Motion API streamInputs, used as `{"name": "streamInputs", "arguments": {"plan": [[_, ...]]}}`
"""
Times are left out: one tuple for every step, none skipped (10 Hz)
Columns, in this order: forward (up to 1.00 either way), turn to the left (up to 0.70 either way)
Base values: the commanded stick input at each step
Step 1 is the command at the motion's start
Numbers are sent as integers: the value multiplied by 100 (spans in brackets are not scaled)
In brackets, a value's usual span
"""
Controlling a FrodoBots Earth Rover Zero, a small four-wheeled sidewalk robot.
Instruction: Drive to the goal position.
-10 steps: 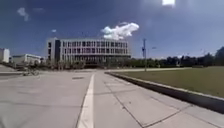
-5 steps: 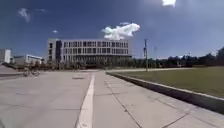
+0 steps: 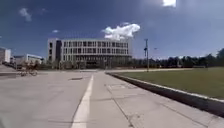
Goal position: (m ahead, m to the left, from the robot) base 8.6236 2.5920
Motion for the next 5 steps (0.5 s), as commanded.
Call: {"name": "streamInputs", "arguments": {"plan": [[70,1],[70,1],[70,1],[70,1],[70,1]]}}
